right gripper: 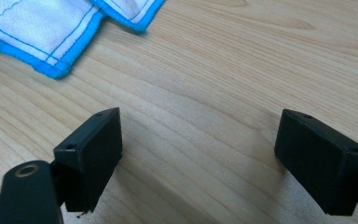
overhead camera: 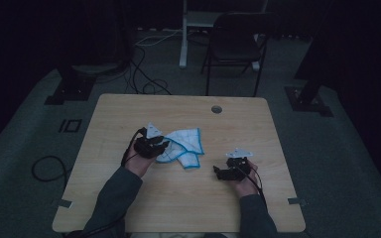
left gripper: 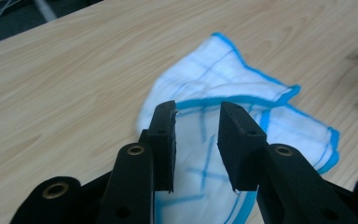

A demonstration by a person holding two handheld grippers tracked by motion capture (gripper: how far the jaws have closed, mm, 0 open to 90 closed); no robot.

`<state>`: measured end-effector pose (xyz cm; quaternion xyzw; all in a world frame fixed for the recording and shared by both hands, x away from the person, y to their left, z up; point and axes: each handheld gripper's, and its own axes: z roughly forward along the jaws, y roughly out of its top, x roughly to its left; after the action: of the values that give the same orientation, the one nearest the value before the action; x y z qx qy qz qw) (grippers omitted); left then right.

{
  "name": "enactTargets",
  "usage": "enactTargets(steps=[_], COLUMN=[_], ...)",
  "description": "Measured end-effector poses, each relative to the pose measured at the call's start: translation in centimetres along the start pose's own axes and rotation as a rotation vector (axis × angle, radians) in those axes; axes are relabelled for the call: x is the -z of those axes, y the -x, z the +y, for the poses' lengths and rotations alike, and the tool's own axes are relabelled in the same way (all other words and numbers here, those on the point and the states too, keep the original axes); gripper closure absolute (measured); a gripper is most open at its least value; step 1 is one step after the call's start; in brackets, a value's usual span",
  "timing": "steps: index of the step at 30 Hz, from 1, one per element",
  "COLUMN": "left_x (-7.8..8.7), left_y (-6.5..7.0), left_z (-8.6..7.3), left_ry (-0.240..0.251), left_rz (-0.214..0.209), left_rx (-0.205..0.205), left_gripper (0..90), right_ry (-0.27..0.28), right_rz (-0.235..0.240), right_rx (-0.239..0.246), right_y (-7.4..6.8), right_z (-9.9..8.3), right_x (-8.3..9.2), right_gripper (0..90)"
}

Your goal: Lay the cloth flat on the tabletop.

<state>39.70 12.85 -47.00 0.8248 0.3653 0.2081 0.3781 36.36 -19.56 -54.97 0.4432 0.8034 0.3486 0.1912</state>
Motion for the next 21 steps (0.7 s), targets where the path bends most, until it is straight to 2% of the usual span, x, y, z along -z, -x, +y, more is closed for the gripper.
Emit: enactTargets(steps=[6, 12, 16, 21], left_x=[-2.2, -4.3, -5.6, -7.1], left_y=[1.9, 3.6, 4.7, 5.7], left_z=[1.5, 2.3, 2.6, 2.8], left_ry=[-0.013, -0.031, -0.046, -0.068], left_rz=[-0.048, -0.090, -0.107, -0.118], left_rx=[-0.066, -0.113, -0.149, -0.171], left_gripper=[63.3, 59.7, 56.6, 52.5], right_ry=[0.001, 0.000, 0.000, 0.000], right_rz=[0.000, 0.000, 0.000, 0.000], right_rx=[0.001, 0.000, 0.000, 0.000], right_y=[0.0, 0.0, 0.0, 0.0], right_z=[0.0, 0.0, 0.0, 0.0], right_x=[0.0, 0.0, 0.0, 0.0], right_gripper=[15.1, 15.1, 15.1, 15.1])
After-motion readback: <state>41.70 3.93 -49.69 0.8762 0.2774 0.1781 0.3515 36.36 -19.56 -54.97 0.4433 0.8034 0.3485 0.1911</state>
